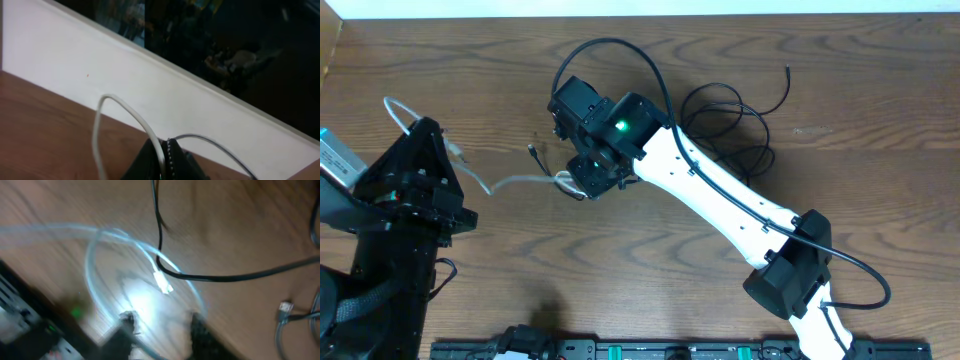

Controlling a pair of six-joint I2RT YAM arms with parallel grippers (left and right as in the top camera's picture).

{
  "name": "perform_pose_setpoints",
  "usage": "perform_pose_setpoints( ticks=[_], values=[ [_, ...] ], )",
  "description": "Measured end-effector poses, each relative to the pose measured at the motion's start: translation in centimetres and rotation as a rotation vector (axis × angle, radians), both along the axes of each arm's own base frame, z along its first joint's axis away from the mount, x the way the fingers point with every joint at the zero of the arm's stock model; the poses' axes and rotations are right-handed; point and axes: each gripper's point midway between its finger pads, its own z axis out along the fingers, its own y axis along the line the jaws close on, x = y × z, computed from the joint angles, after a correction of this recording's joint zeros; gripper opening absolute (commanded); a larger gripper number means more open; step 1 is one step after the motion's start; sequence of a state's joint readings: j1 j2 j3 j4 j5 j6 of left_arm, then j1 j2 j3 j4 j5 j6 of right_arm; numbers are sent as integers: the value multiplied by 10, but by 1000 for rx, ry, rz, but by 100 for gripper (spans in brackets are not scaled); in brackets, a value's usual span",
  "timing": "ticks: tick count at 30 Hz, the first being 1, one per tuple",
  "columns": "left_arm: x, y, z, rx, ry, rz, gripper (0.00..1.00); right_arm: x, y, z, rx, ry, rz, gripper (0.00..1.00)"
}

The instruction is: Untangle cables

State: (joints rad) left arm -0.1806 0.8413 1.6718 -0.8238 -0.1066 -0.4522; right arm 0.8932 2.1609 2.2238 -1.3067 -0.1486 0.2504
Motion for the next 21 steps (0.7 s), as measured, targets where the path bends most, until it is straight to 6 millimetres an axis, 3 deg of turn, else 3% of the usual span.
perform_pose_setpoints(
  ticks=[6,10,12,16,20,21],
  values=[
    [-1,1,-16,13,64,5,7,3,2,1,10,-13,-2,1],
    [-2,9,-38,37,158,49,7,9,-2,4,10,-3,-86,1],
    [-2,17,-54,62,231,94,8,21,-7,13,28,-14,-170,1],
    [4,33,-80,117,352,192,7,57,-43,56,88,-91,-382,1],
    [8,45,-91,161,415,272,7,82,-115,128,159,-228,-606,1],
    [8,48,-92,167,420,286,7,83,-125,138,171,-245,-633,2]
  ],
)
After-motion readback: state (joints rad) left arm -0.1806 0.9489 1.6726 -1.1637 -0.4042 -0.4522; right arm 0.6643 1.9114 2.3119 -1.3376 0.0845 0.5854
